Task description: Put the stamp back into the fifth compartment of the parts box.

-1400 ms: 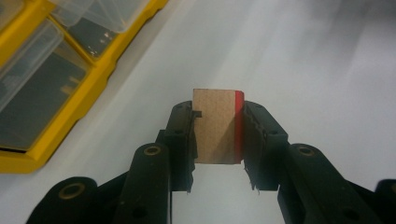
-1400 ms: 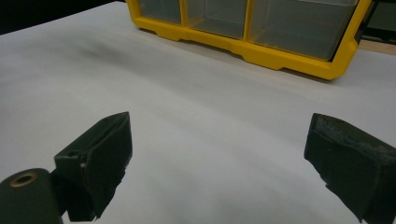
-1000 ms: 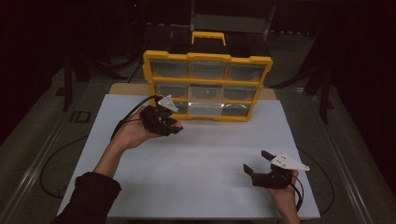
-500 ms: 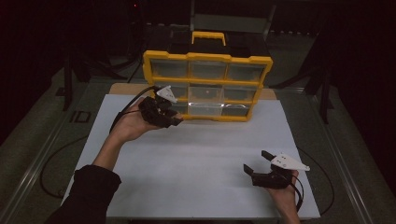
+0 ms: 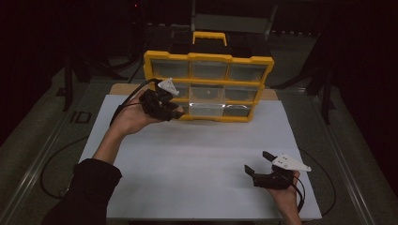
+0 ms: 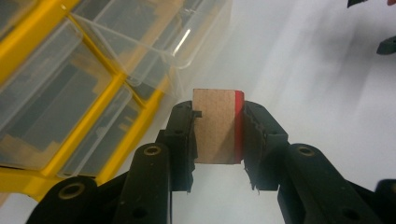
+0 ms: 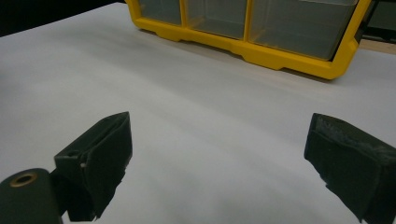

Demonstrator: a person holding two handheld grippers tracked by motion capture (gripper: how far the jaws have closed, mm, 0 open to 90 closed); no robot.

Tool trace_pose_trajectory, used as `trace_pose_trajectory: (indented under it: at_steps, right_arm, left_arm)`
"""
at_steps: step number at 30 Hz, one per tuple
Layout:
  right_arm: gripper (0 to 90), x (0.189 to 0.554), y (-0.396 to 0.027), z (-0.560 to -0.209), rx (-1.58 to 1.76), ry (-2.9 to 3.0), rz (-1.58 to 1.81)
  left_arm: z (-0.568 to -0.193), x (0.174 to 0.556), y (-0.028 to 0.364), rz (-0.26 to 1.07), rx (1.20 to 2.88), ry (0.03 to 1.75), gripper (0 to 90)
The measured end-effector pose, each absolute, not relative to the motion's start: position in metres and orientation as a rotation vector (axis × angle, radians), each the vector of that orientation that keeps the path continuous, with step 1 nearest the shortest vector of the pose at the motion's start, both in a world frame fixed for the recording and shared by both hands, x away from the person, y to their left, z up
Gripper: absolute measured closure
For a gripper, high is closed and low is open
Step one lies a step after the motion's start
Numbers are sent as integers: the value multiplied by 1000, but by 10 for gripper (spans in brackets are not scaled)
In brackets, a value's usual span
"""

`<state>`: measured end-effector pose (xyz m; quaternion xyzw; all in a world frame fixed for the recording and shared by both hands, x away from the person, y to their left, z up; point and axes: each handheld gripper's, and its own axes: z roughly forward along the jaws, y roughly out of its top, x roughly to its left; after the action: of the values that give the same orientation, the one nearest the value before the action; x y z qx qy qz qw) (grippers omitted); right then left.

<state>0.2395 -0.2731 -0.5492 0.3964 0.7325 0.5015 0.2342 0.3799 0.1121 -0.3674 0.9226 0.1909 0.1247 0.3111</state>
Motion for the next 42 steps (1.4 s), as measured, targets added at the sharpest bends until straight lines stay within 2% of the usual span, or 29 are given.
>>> trace_pose_trajectory:
  at_steps: [42]
  right_arm:
    - [74, 239, -275, -550, 1096, 2008, 1381]
  left_arm:
    - [-344, 415, 82, 360, 2385, 546, 662]
